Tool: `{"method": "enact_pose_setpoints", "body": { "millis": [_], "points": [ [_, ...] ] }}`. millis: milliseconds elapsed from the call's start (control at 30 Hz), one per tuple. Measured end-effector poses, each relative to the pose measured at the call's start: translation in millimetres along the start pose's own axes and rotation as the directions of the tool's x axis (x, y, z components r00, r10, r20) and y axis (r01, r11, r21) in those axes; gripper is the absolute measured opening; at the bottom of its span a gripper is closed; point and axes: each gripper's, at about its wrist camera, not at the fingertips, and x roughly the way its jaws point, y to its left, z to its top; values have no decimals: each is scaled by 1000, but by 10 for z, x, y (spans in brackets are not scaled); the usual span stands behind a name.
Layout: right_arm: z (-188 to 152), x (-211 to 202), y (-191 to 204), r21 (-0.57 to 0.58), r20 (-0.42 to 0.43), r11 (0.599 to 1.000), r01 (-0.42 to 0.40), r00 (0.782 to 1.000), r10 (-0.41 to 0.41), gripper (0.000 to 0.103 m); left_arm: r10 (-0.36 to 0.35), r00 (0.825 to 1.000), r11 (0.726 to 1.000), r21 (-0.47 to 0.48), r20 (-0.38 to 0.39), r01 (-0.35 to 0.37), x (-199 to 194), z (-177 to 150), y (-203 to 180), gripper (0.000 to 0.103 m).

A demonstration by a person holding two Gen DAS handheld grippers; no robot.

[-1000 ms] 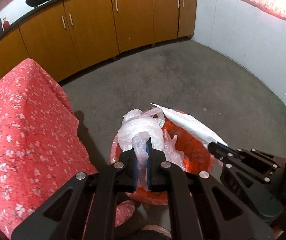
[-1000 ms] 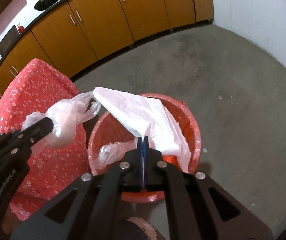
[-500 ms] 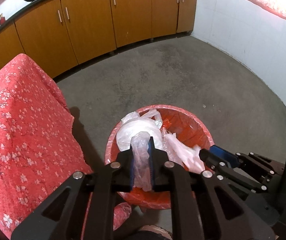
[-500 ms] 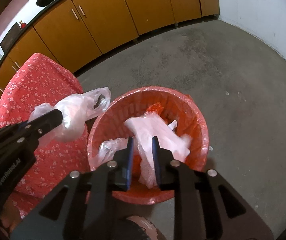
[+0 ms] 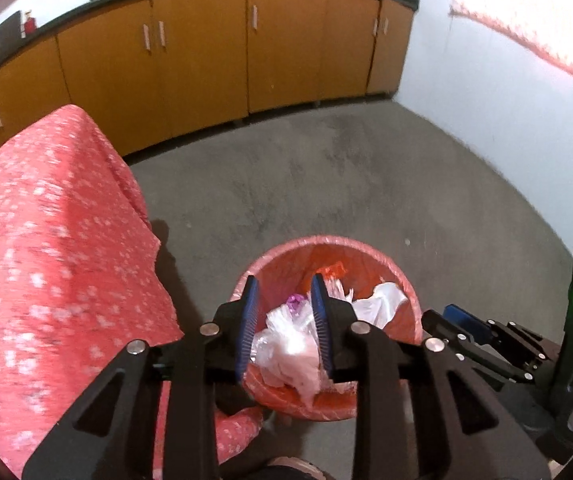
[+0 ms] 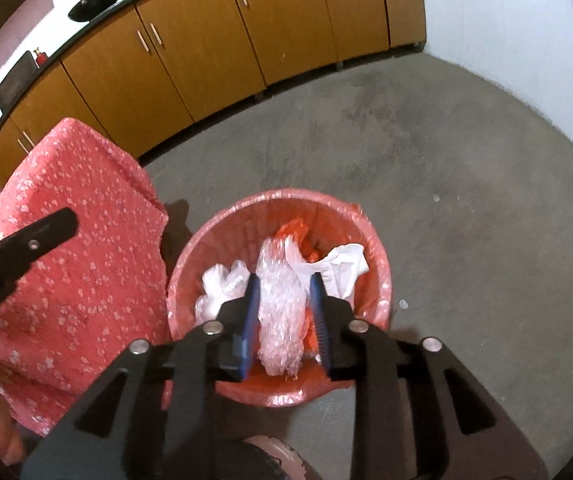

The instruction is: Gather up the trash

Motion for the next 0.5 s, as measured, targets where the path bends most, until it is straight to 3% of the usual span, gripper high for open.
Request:
{"method": "enact_pose_setpoints", "body": {
  "millis": [167, 333, 433, 500],
  "points": [
    [131, -447, 107, 0, 105, 1000, 6, 994, -6, 49, 5, 996, 999, -51, 84, -1, -477, 62, 272, 40],
    [212, -1085, 294, -27, 237, 1000, 13, 971, -6, 67, 72, 978, 995, -78, 195, -58, -1105, 23, 605, 54],
    [198, -1540, 472, -61, 334, 998, 32, 943, -10, 83, 119, 954, 990, -101, 275, -95, -1533, -51, 807, 67],
    [129, -1898, 647, -92, 421, 993, 74, 907, -29, 95, 155, 933, 986, -111, 325, -126, -1811, -131, 911, 74]
  ]
}}
